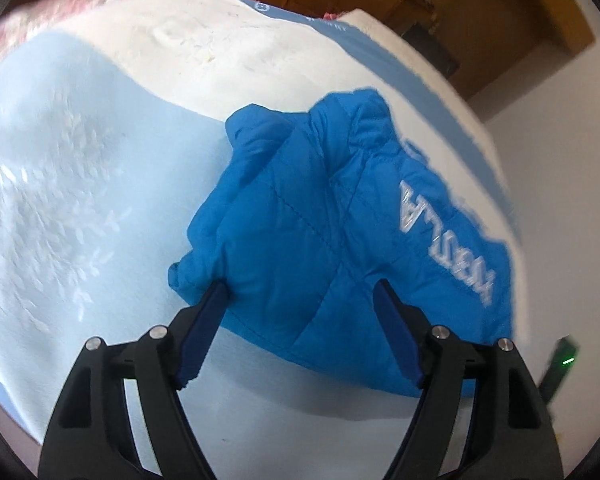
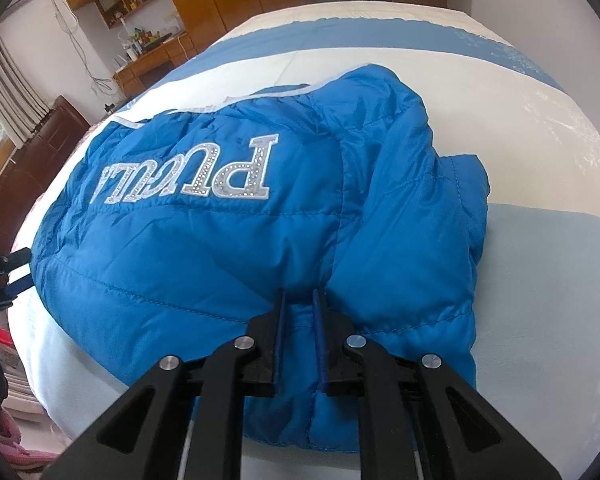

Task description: Fold large clothes

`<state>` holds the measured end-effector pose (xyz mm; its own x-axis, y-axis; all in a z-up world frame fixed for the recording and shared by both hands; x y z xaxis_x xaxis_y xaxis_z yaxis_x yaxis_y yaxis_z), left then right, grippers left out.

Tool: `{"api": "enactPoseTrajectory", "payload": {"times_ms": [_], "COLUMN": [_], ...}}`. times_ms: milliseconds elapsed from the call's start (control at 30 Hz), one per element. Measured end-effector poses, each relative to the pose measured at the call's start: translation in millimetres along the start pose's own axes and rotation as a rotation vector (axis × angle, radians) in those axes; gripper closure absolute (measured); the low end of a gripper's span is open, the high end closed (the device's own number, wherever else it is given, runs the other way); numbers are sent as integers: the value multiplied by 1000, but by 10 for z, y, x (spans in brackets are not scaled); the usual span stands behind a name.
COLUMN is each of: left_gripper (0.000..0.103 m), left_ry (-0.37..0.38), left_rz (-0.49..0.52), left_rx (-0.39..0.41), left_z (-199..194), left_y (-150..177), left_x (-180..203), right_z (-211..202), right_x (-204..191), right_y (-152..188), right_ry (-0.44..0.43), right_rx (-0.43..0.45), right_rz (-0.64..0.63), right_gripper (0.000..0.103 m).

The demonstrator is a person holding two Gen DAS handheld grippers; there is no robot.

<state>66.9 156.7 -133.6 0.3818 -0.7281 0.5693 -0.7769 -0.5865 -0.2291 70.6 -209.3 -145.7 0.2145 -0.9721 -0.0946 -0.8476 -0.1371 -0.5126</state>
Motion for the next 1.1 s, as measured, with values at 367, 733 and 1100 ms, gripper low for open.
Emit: {"api": "enactPoseTrajectory", "payload": {"times_ms": [367, 733, 1100], "left_gripper": [34, 28, 71], "left_ry": [61, 143, 146], "left_rz": [-160, -280, -283], "left_rx": [6, -7, 44], "left_z": [-42, 358, 414], "left_y": [91, -224, -288], "left_x": [-344, -521, -356], "right_z": [-3, 1, -159], "right_x": [24, -9, 47], "right_y": [-4, -12, -32], "right_ry": [-3, 12, -15], "right_rx": [-8, -12, -26], "right_rz": [3, -6, 30], "right_gripper": [91, 91, 91]}}
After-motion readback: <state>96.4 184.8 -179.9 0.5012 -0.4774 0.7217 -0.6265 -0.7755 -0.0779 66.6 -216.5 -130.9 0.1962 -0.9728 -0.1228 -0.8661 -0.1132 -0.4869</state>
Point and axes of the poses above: each gripper's, at about its wrist camera, not at the fingertips, and z roughly the way its jaws point, x to its right, y to its underside, the point moved 2 cm from there along z, roughly the way its jaws point, and after that the axes turned 12 degrees about -z, right-handed, at the moved point
